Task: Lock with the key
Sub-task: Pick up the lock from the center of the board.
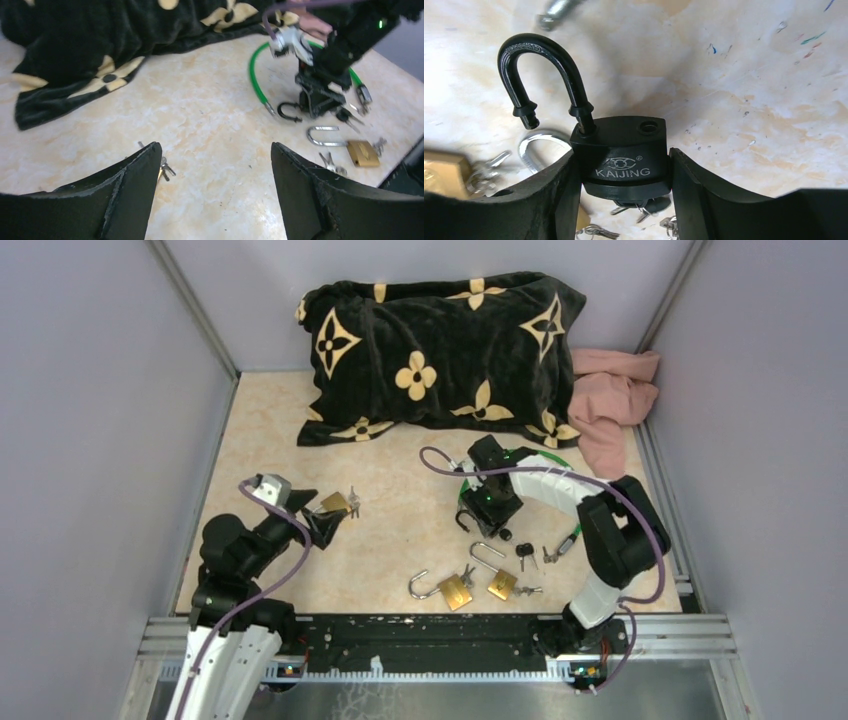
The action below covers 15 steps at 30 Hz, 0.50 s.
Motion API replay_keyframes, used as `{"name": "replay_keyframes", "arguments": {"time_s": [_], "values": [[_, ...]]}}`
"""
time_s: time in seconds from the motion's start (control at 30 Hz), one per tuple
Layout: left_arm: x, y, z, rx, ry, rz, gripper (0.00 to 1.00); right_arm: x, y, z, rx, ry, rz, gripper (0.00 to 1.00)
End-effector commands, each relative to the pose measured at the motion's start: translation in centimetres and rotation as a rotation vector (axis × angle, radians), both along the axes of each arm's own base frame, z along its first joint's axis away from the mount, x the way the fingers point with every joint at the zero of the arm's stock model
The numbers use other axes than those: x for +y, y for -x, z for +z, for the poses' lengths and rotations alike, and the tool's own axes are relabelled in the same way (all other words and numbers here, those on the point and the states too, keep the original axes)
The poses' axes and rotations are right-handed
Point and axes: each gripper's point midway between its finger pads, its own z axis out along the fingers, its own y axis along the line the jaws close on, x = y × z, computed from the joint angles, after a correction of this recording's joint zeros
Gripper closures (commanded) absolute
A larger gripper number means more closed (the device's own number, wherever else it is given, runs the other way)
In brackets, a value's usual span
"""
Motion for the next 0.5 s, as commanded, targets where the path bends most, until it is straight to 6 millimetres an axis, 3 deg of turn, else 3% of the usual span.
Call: {"name": "replay_keyframes", "arguments": {"time_s": [0.0, 0.13, 0.27, 0.47], "values": [[-3.5, 2.4, 1.6, -0.108, -0.106, -0.312, 0.16, 4.2, -2.0, 7.8, -0.183, -0.265, 0.094, 1.00], [-5.7, 5.0, 1.2, -0.185, -0.259, -0.630, 0.17, 5.9, -0.7, 10.3, -0.144, -0.384, 0.109, 1.00], [-6.1, 5.0, -0.3, -0.185, -0.390, -0.752, 0.21, 8.5, 0.5, 12.9, -0.143, -0.510, 0.127, 1.00], [-7.9, 3.7, -0.8, 0.006, -0.414, -0.837, 0.25, 16.1, 5.2, 16.5, -0.196, -0.635, 0.336, 1.00]]}}
